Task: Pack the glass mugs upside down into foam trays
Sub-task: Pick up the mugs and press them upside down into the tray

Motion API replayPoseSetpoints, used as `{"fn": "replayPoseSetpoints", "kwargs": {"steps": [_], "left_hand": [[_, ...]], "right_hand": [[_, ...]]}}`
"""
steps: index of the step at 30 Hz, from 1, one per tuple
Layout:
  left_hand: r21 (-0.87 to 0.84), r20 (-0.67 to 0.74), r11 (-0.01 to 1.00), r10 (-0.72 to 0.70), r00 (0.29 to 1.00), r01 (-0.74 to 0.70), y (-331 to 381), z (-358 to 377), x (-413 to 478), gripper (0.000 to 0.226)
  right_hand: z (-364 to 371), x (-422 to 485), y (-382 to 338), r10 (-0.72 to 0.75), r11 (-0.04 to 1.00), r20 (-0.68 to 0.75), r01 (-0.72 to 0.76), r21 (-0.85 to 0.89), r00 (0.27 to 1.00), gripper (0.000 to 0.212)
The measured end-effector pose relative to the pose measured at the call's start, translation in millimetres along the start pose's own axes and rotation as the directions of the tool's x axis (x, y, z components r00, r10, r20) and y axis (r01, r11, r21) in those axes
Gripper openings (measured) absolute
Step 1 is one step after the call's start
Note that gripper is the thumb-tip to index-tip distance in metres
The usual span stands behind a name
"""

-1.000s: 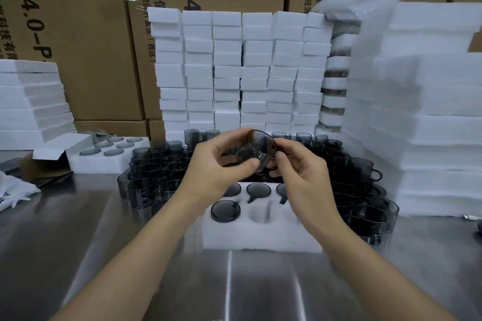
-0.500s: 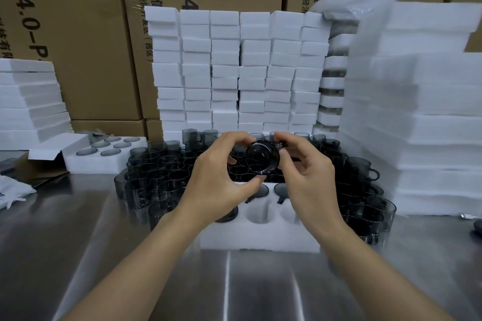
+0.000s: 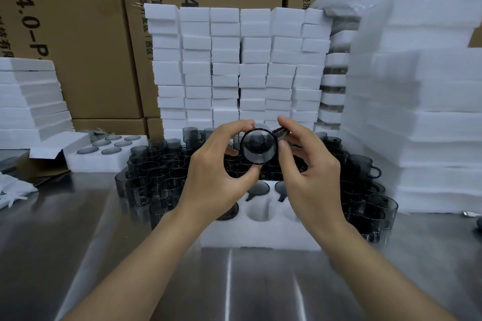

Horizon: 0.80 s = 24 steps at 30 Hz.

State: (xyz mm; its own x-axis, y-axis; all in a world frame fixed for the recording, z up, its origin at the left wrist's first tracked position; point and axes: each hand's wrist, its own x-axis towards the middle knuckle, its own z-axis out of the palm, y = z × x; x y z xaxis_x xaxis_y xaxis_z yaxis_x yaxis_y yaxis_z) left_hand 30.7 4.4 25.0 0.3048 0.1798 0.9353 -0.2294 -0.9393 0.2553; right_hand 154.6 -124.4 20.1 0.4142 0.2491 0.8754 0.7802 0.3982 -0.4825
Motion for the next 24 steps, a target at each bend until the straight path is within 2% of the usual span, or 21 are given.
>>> {"fn": "replayPoseSetpoints", "kwargs": {"steps": [4,11,17,21,24], "left_hand": [[-0.019,-0.035,1.000,0.017,0.999,-0.018,4.7,1.1,0.7,0.069],[-0.002,-0.062,0.999,0.045,0.997,-0.045,11.5,0.9,1.2,0.070],[0.007,-0.078,0.994,0.109,0.991,-0.109,14.0,-1.6,2.6,0.071],[0.029,-0.100,0.990,0.143,0.985,-0.141,15.4,-3.4,4.5,0.068],[0.039,-0.116,0.992,0.120,0.986,-0.116,15.4,-4.7,5.9,0.064]], "right_hand": [[0.4,0.4,-1.8,-0.049,0.999,-0.002,0.049,0.008,0.999,0.039],[0.6,0.1,-6.3,-0.021,0.998,0.004,0.021,0.058,1.000,0.043],[1.8,-0.3,-10.0,-0.069,0.996,-0.003,0.069,0.055,0.998,0.045],[3.2,-2.2,-12.4,-0.023,0.996,0.003,0.023,0.090,1.000,0.052],[3.1,-4.8,-14.4,0.077,0.989,0.042,-0.082,0.125,0.996,0.055]]}}
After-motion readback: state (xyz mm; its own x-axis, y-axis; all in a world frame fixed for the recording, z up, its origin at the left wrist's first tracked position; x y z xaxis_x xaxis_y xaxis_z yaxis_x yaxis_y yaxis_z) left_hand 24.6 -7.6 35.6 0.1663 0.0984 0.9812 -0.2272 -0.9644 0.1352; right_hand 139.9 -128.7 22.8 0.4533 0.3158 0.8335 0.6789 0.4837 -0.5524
